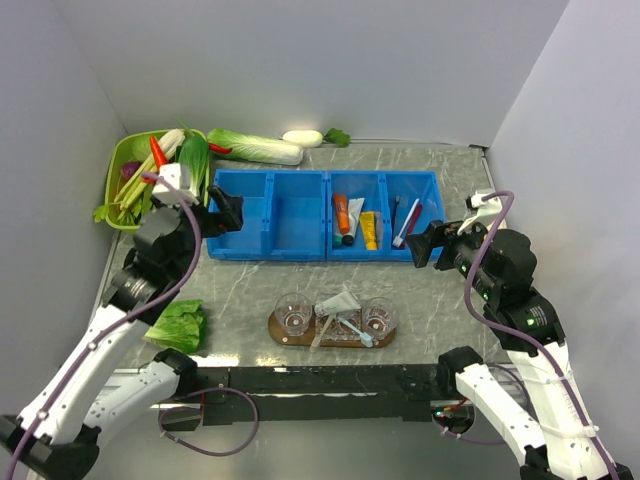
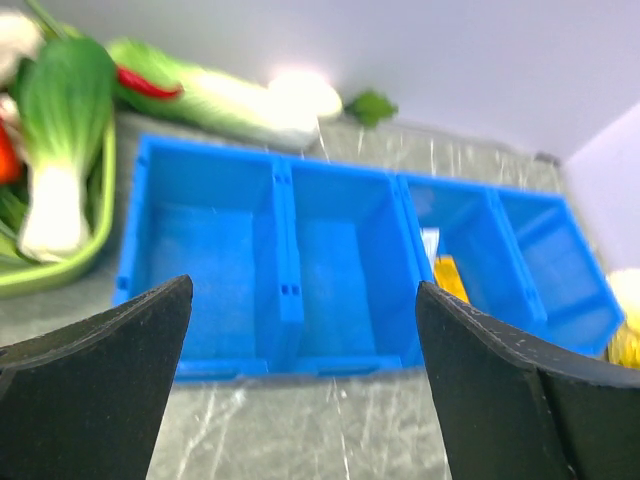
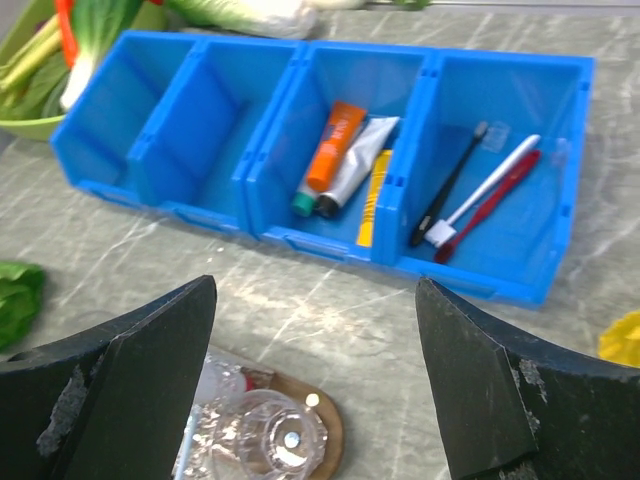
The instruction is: Prepare toiletry sets of a toothbrush and toothpaste on the tray
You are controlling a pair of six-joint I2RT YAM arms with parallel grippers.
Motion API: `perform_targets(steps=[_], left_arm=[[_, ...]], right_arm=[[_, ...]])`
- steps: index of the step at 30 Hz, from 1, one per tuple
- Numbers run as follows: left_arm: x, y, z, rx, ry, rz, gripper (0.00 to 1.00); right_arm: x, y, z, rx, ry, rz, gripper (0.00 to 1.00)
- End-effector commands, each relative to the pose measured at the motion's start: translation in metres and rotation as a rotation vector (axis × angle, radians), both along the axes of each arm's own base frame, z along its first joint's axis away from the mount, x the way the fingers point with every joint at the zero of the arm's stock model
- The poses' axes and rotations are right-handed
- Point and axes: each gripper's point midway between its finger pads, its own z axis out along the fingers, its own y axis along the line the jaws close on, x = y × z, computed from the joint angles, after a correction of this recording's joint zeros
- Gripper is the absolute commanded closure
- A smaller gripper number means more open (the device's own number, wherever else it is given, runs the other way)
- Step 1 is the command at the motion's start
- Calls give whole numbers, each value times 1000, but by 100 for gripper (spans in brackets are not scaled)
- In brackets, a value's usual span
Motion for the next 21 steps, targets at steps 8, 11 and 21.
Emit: perform_targets(steps=[8,11,21], left_arm=[[-7,19,34,-18,-150,67,3],[-6,16,31,-14,-140,54,3],[-8,12,31,-18,-143,27,3]], right_arm=[[5,-16,12,-37,-58,-72,12],[5,-16,11,-38,-58,-75,12],[4,-16,18,-30,-78,-72,12]])
